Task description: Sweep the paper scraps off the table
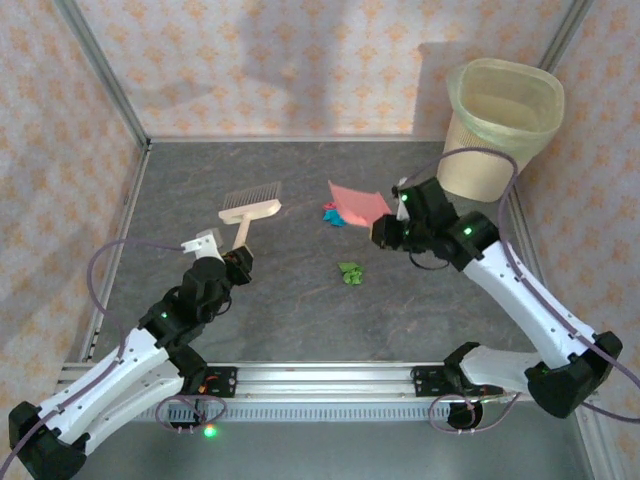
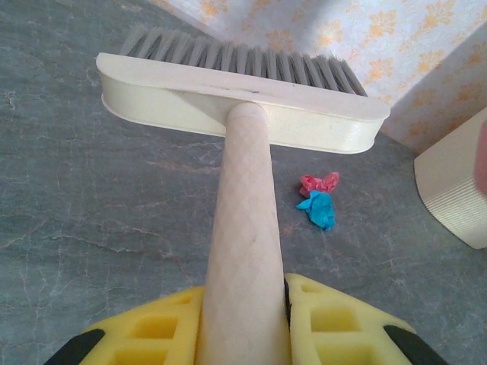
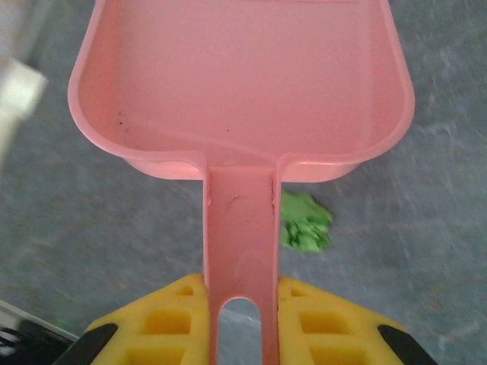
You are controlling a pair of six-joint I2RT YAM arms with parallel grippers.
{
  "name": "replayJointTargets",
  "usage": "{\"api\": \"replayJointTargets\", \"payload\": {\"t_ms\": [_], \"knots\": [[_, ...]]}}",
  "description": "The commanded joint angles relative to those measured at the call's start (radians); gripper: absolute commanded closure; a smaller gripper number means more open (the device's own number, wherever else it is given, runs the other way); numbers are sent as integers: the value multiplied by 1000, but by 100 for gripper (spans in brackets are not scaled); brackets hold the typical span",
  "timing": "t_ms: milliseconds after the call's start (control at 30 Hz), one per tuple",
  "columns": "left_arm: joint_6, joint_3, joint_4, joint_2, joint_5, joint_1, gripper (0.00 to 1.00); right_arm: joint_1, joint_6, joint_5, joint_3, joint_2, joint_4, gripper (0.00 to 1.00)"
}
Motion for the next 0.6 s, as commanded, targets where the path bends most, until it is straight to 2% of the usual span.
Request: {"api": "replayJointTargets", "payload": {"t_ms": [0, 133, 333, 467, 567], "knots": [[30, 15, 35, 26, 6, -5, 100, 39, -9, 172, -55, -38, -31, 100], [67, 35, 87, 87, 122, -6, 100, 71, 45, 265, -118, -61, -83, 100], [130, 109, 130, 221, 316, -44, 100, 89, 86, 333, -205, -252, -113, 100], [179, 197, 78, 302, 377, -157, 100, 89, 124, 449, -216, -303, -211, 100], [219, 249, 47, 349, 386, -252, 100, 89, 150, 510, -235, -359, -215, 100]]}}
